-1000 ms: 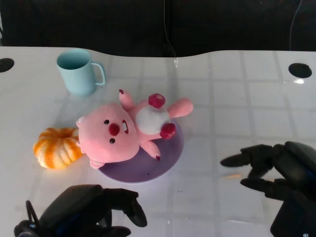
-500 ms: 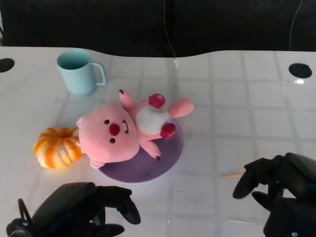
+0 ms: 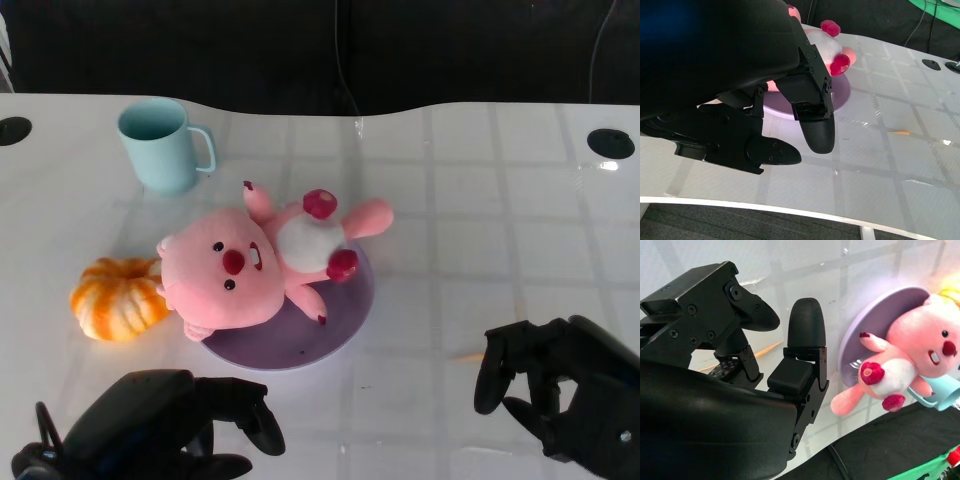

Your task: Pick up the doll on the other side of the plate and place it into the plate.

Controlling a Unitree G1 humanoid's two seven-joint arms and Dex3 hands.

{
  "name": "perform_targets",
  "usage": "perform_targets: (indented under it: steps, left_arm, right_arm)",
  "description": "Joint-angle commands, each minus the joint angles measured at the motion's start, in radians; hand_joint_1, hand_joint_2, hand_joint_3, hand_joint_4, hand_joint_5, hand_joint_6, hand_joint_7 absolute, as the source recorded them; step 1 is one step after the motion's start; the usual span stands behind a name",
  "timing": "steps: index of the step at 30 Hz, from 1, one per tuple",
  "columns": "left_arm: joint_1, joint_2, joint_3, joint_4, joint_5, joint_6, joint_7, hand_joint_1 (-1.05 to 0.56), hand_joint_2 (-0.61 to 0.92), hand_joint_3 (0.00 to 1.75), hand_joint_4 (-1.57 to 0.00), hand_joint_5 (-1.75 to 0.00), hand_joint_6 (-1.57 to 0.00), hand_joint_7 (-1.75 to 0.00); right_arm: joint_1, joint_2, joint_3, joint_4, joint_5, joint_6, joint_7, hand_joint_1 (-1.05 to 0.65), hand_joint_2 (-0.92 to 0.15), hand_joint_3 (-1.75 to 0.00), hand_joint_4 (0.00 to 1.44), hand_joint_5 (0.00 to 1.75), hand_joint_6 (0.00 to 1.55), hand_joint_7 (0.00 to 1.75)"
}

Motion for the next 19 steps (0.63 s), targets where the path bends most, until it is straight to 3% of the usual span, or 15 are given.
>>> perform_targets:
  steps: [1, 7, 19]
  left_arm:
    - [0.006, 0.017, 0.007, -0.012, 0.0, 0.007, -0.013, -0.17, 0.92, 0.24, -0.6, -1.49, -0.77, -0.81]
    - [0.005, 0.017, 0.004, -0.014, 0.009, 0.009, -0.014, -0.17, 0.92, 0.24, -0.62, -1.48, -0.77, -0.81]
    - [0.006, 0.019, 0.005, -0.016, 0.008, 0.002, -0.014, -0.18, 0.92, 0.24, -0.62, -1.49, -0.77, -0.8]
  right_arm:
    - [-0.009, -0.009, -0.012, 0.005, 0.03, -0.007, 0.008, 0.07, -0.46, -1.17, 0.77, 1.63, 0.79, 1.28]
    - [-0.022, -0.01, -0.023, 0.041, 0.105, -0.025, 0.042, 0.08, -0.49, -1.16, 0.75, 1.66, 0.77, 1.32]
    - [-0.026, -0.021, -0.022, 0.038, 0.102, -0.025, 0.042, 0.08, -0.52, -1.12, 0.76, 1.66, 0.77, 1.32]
